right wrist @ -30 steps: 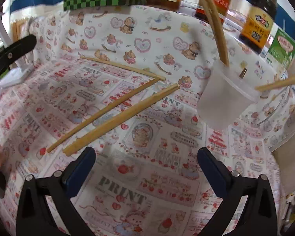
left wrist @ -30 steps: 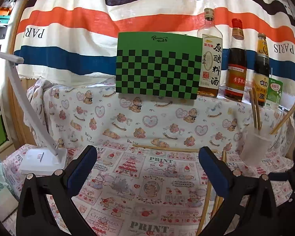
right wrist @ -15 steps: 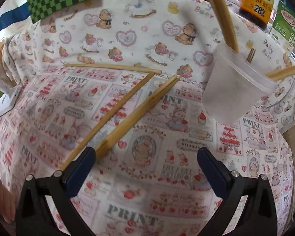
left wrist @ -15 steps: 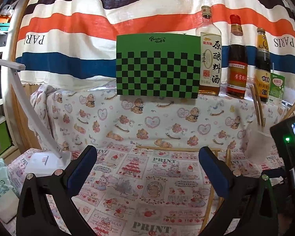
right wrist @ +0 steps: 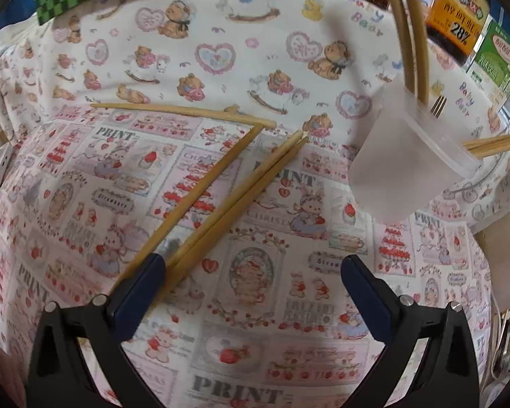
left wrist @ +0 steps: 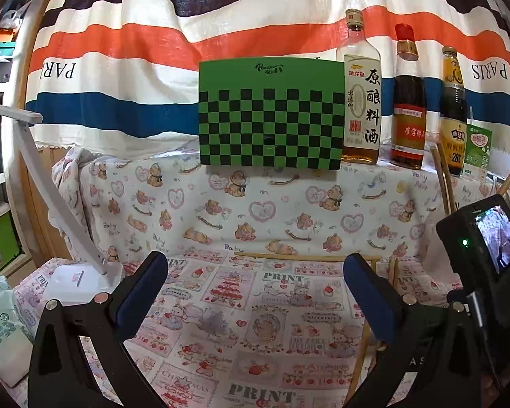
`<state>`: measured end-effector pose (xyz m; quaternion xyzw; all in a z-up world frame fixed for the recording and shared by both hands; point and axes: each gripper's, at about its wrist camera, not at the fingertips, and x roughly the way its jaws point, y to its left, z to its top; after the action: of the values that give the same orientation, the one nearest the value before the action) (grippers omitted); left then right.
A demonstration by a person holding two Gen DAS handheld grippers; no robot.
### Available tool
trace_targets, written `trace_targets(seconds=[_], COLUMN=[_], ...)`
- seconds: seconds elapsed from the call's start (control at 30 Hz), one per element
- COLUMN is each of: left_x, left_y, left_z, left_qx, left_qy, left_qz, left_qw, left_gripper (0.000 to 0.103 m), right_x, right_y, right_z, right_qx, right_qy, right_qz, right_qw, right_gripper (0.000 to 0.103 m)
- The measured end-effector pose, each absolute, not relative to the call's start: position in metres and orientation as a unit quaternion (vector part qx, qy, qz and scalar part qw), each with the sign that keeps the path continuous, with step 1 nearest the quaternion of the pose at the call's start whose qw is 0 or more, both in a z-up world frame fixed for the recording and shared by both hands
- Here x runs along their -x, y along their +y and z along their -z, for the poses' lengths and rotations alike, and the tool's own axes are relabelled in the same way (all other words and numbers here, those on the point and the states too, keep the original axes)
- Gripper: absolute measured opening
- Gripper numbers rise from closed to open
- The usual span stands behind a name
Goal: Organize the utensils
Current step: 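Lower the right tool onto a wooden chopstick, close on it and lift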
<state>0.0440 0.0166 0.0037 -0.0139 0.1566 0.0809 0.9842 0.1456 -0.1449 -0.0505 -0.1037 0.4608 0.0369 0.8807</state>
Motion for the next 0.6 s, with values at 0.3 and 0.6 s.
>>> trace_targets(seconds=[0.3,0.6], left_x=[-0.047,-0.046], left_y=[0.017,0.017], left_z=[-0.003,-0.003], left_qx=[0.014,0.012], left_qy=[0.160,0.161], left_qz=[-0.081,-0.085], left_qw=[0.984,0.983], left_gripper=[0.102,0.102], right_x=[-0.145,-0.096], right_y=[-0.166,-0.191], right_z=[0.054,0.057], right_qx=[0.125,0.087], right_qy=[0.466,0.487], right_qz=[-0.005,-0.062], right_qw=[0.876,0.867], right_gripper=[0.103,0.079])
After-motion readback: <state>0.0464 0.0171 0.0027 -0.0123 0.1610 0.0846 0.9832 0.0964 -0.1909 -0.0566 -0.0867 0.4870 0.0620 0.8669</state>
